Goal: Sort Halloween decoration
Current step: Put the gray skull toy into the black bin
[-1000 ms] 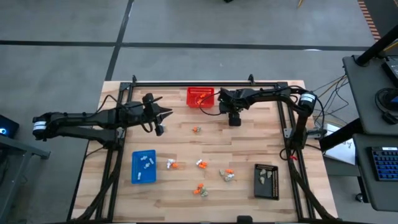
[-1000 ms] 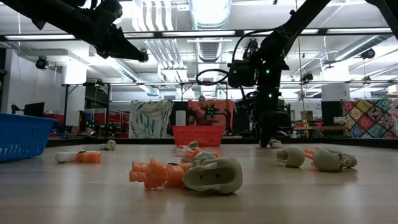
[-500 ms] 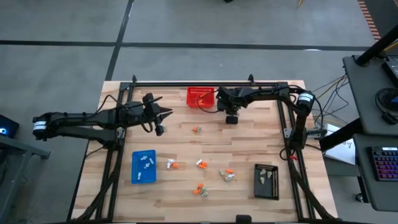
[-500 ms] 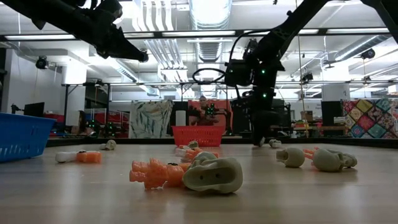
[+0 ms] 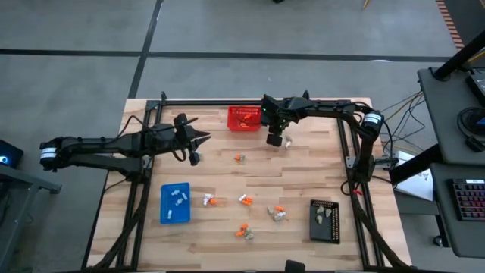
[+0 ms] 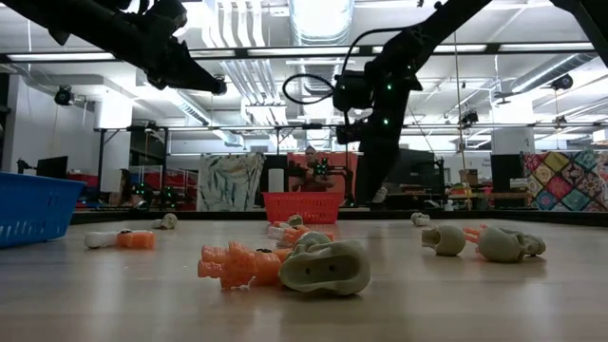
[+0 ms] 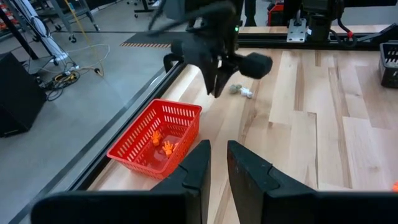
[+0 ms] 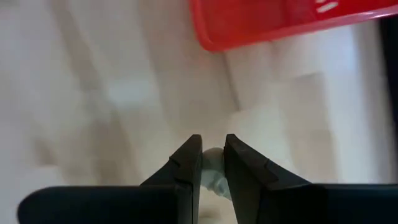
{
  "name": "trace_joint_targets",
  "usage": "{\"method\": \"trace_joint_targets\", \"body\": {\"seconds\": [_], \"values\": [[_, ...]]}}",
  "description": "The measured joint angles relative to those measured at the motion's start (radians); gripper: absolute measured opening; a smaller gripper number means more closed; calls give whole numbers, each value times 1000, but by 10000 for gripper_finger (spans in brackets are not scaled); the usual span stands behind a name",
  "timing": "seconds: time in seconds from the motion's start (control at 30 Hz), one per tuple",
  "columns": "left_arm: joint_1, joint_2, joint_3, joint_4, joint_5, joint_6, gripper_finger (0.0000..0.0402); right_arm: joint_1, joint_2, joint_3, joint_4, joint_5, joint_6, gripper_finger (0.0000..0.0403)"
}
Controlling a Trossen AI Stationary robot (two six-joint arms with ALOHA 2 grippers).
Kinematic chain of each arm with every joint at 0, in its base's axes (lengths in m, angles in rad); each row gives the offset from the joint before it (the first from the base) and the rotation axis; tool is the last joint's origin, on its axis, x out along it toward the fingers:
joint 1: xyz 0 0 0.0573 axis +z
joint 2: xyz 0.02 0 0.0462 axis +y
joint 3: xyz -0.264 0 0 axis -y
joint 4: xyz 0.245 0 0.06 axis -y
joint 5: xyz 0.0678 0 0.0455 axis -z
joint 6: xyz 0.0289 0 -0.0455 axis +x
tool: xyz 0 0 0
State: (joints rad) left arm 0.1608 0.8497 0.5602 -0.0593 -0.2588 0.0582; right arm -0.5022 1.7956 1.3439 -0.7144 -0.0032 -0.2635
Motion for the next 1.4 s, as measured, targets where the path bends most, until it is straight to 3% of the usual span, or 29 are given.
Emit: {"method": "trace_joint_targets", "body": {"seconds": [0.17,0.3,0.6,1.2,1.4], "values": [[0,0,0,0,0,0,36,-8,-1,16,-36,-190,105,53],[0,0,0,0,0,0,36,3,-1,3,-81,-283,152,53],[0,0,0,0,0,0,36,93,-2,-36,-193,-294,234,53],[0,0,0,0,11,3,36,182,-2,-57,-174,-286,319,53],[0,0,0,-1,11,3,36,189,-9,-57,-254,-421,327,53]]}}
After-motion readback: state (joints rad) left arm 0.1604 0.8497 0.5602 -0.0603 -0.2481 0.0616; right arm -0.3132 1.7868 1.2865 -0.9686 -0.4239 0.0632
